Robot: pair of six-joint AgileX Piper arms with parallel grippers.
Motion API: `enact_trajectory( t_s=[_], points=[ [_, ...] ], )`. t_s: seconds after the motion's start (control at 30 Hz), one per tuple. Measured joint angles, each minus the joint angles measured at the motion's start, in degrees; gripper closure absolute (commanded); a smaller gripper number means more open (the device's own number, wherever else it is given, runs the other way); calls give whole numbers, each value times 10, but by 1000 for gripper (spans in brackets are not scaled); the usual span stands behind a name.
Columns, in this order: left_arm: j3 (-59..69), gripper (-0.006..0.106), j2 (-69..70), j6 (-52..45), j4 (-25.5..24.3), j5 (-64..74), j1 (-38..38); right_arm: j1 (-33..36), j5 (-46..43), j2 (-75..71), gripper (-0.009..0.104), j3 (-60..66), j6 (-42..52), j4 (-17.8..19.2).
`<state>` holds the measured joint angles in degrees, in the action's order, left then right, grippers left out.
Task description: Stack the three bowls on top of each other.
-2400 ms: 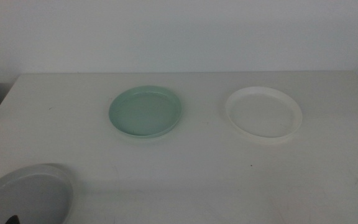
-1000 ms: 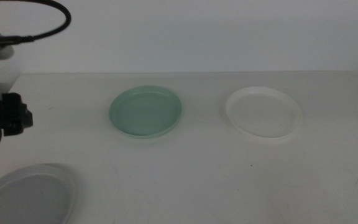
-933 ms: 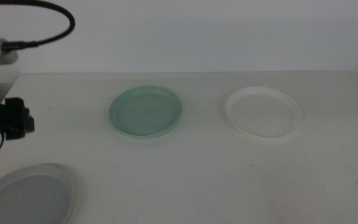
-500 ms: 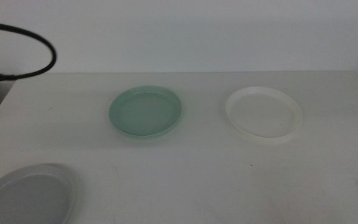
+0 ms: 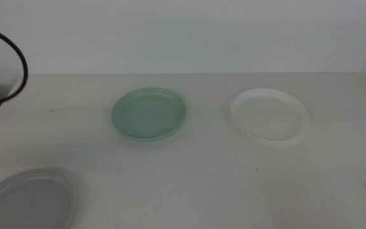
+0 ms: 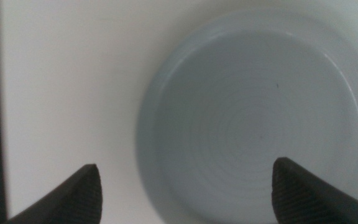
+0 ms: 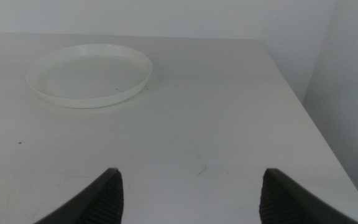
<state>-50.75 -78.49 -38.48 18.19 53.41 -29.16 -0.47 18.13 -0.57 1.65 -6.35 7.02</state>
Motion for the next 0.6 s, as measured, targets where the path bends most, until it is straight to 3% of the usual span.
enact_trajectory(
  t_s=[0.37,0.6],
  points=[
    [-1,1,-156,-37,3,-28,-4,0,0,0,39,0,0,0],
    [-1,1,-183,-37,-5,-44,-4,0,0,0,39,0,0,0]
  ],
)
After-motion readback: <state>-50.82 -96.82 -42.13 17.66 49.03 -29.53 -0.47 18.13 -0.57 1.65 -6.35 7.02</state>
